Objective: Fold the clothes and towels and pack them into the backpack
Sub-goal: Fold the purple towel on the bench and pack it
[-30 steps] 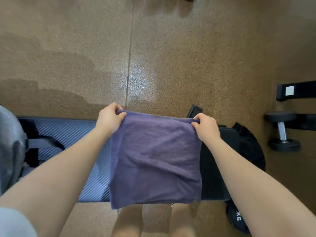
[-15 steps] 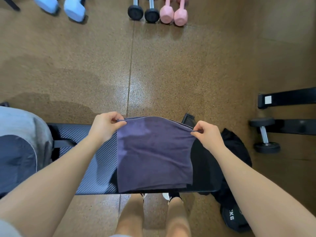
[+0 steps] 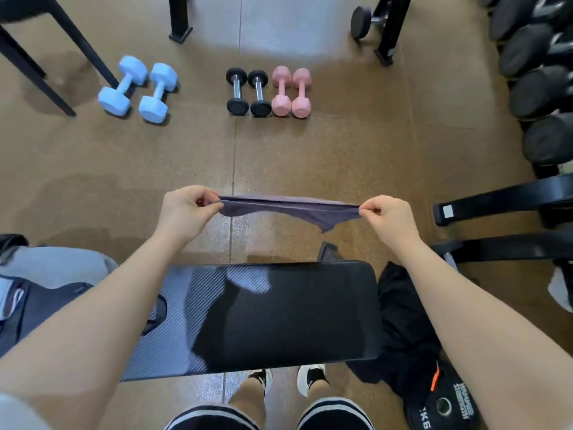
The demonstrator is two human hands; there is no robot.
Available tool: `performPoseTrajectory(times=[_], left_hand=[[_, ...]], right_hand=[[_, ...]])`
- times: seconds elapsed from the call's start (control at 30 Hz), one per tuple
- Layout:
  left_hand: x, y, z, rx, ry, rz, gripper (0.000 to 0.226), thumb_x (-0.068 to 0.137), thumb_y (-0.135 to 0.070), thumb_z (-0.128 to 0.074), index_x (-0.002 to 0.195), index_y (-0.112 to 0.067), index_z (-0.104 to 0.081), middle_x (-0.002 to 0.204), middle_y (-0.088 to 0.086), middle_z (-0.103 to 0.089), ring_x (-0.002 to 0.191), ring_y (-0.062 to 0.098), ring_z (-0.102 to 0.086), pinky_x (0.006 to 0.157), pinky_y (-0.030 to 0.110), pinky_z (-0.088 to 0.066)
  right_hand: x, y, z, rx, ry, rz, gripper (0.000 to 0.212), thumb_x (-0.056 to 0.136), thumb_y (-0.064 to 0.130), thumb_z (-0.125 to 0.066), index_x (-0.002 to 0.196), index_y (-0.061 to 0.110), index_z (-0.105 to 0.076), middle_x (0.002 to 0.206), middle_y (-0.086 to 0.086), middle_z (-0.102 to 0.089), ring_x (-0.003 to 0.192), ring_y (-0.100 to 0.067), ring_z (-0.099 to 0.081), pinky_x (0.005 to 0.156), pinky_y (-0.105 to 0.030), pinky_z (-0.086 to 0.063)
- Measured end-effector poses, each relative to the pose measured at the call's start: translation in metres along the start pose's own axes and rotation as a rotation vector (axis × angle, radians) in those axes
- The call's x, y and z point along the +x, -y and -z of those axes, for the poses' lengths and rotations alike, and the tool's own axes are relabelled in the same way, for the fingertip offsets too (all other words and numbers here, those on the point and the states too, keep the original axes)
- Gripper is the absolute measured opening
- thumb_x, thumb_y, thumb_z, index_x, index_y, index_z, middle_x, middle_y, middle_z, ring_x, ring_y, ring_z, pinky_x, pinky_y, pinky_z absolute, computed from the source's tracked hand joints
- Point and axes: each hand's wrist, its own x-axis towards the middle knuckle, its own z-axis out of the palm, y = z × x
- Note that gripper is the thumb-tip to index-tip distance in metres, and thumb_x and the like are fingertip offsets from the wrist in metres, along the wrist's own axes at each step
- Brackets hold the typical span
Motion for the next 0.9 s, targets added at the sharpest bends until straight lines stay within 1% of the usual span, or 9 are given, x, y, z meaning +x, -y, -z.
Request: performPoseTrajectory(times=[0.1,0.23,0.33,0.43,0.5,0.57,0.73,0.83,0.9], left_hand=[[-0.003,0.013,-0.007,0.099,0.062,-0.053,0.008,0.074,-0.005,-0.074,0.070,-0.006,-0.067,0.086,0.003,-0.069,0.066,0.016,-0.054,0.060,-0.001,-0.035],[-0.009,0.027,-0.016,0.151,0.020,-0.133,0.006,0.073,-0.003,-0.074,0.072,-0.001,-0.069,0.092,0.008,-0.071,0.073,0.023,-0.059,0.064,0.006,-0.037],[-0.012,0.023,-0.016,0.118,-0.049,-0.176,0.004,0.074,-0.002,-0.073,0.074,0.000,-0.069,0.092,0.011,-0.070,0.077,0.019,-0.059,0.069,0.003,-0.036],[-0.014,0.018,-0.013,0.052,-0.077,-0.126,0.003,0.075,-0.003,-0.072,0.075,-0.004,-0.068,0.089,0.004,-0.067,0.071,0.005,-0.054,0.068,-0.001,-0.034],[-0.016,0.017,-0.010,0.029,-0.086,-0.059,0.004,0.076,-0.006,-0.071,0.077,-0.008,-0.067,0.088,-0.001,-0.064,0.068,0.002,-0.052,0.067,0.006,-0.036],[-0.019,0.019,-0.010,0.031,-0.080,-0.001,0.003,0.078,-0.008,-0.070,0.079,-0.009,-0.067,0.088,-0.003,-0.063,0.075,0.011,-0.054,0.072,0.016,-0.036],[-0.031,0.033,-0.014,-0.200,-0.027,0.118,0.023,0.077,-0.004,-0.068,0.065,-0.021,-0.059,0.080,-0.008,-0.063,0.074,0.013,-0.054,0.075,0.024,-0.043],[-0.038,0.038,-0.014,-0.322,-0.016,0.161,0.027,0.078,0.000,-0.067,0.066,-0.022,-0.058,0.075,-0.005,-0.060,0.067,0.010,-0.050,0.069,0.022,-0.041],[-0.038,0.040,-0.015,-0.290,0.003,0.159,0.028,0.078,0.001,-0.067,0.069,-0.024,-0.056,0.070,-0.001,-0.054,0.063,0.011,-0.044,0.064,0.023,-0.037]], right_hand=[[-0.007,-0.007,-0.009,0.037,-0.029,-0.080,0.008,0.083,0.011,-0.066,0.084,0.007,-0.073,0.087,-0.010,-0.070,0.078,-0.019,-0.057,0.072,-0.026,-0.040],[-0.015,-0.014,-0.024,0.077,-0.029,-0.119,0.006,0.081,0.013,-0.067,0.082,0.008,-0.070,0.081,-0.006,-0.066,0.074,-0.014,-0.052,0.071,-0.025,-0.038],[-0.019,-0.008,-0.024,0.147,-0.042,-0.163,0.005,0.080,0.011,-0.068,0.080,0.007,-0.066,0.075,-0.002,-0.060,0.072,-0.016,-0.052,0.070,-0.028,-0.041],[-0.022,-0.004,-0.018,0.122,-0.010,-0.129,0.007,0.079,0.013,-0.070,0.079,0.006,-0.069,0.076,-0.004,-0.062,0.074,-0.017,-0.054,0.072,-0.030,-0.044],[-0.025,-0.001,-0.016,0.013,0.059,-0.046,0.008,0.080,0.014,-0.069,0.079,0.006,-0.072,0.082,-0.008,-0.066,0.077,-0.017,-0.055,0.073,-0.029,-0.043],[-0.028,-0.001,-0.017,-0.036,0.097,0.000,0.009,0.082,0.014,-0.067,0.080,0.007,-0.072,0.084,-0.007,-0.067,0.079,-0.017,-0.055,0.073,-0.027,-0.042],[-0.045,-0.003,-0.037,0.226,0.038,-0.208,0.009,0.081,0.009,-0.066,0.076,0.010,-0.059,0.067,0.004,-0.054,0.066,-0.014,-0.048,0.066,-0.027,-0.039],[-0.051,-0.006,-0.049,0.457,0.028,-0.313,0.011,0.084,0.006,-0.063,0.087,0.010,-0.054,0.075,-0.001,-0.051,0.070,-0.014,-0.046,0.069,-0.029,-0.042],[-0.050,-0.009,-0.053,0.478,0.076,-0.298,0.018,0.085,0.005,-0.061,0.099,0.016,-0.057,0.083,-0.003,-0.053,0.077,-0.015,-0.049,0.074,-0.027,-0.043]])
